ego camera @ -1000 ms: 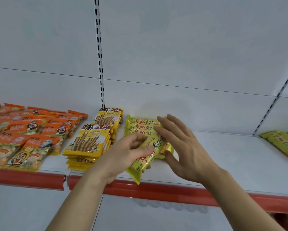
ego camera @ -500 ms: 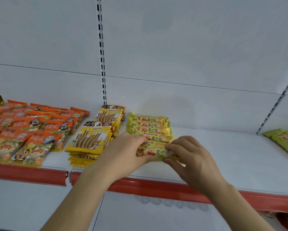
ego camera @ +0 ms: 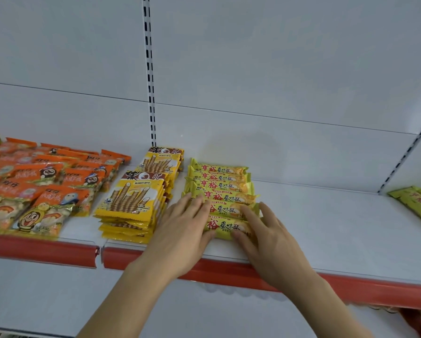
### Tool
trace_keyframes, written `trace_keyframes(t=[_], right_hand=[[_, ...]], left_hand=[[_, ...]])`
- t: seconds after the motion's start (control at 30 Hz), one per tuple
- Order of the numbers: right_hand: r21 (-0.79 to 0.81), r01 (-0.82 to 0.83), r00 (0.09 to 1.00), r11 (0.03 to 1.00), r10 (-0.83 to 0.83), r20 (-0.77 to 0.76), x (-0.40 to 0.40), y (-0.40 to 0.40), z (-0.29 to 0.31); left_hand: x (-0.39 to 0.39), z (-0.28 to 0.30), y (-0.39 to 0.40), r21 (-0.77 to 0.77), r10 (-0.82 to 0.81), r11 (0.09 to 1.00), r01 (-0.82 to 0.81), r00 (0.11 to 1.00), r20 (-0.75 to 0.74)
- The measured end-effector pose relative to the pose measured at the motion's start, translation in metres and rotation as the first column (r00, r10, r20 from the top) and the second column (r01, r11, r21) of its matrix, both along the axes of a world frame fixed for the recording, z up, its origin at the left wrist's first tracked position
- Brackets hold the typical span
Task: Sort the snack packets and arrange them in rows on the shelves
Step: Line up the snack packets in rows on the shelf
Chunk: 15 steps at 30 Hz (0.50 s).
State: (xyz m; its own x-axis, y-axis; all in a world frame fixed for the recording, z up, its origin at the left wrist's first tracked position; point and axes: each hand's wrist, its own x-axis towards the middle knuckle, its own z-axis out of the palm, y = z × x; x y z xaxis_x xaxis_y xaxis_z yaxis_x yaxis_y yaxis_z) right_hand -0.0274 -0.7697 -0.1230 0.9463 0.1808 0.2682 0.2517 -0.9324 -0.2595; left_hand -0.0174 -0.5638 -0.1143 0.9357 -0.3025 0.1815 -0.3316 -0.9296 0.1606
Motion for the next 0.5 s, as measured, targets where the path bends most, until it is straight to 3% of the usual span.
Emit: trace_keyframes(t=[0.1, 0.27, 0.5], right_hand=[[-0.044, -0.019, 0.997, 0.999, 0.016, -0.075, -0.001, 0.005, 0.005], [-0.149, 0.001, 0.997, 0.989, -0.012, -0.07, 0.005, 0.005, -0.005], [-0.111, 0.073, 0.995, 0.991, -0.08, -0.056, 0.0, -0.003, 0.003]], left_hand=[[0.001, -0.002, 0.0, 0.054, -0.011, 0.998, 0.01, 1.0, 0.008], [0.003, -0.004, -0.002, 0.013, 0.006, 1.0, -0.005, 1.0, -0.022], [0.007, -0.003, -0.018, -0.114, -0.018, 0.993, 0.028, 0.996, 0.09]])
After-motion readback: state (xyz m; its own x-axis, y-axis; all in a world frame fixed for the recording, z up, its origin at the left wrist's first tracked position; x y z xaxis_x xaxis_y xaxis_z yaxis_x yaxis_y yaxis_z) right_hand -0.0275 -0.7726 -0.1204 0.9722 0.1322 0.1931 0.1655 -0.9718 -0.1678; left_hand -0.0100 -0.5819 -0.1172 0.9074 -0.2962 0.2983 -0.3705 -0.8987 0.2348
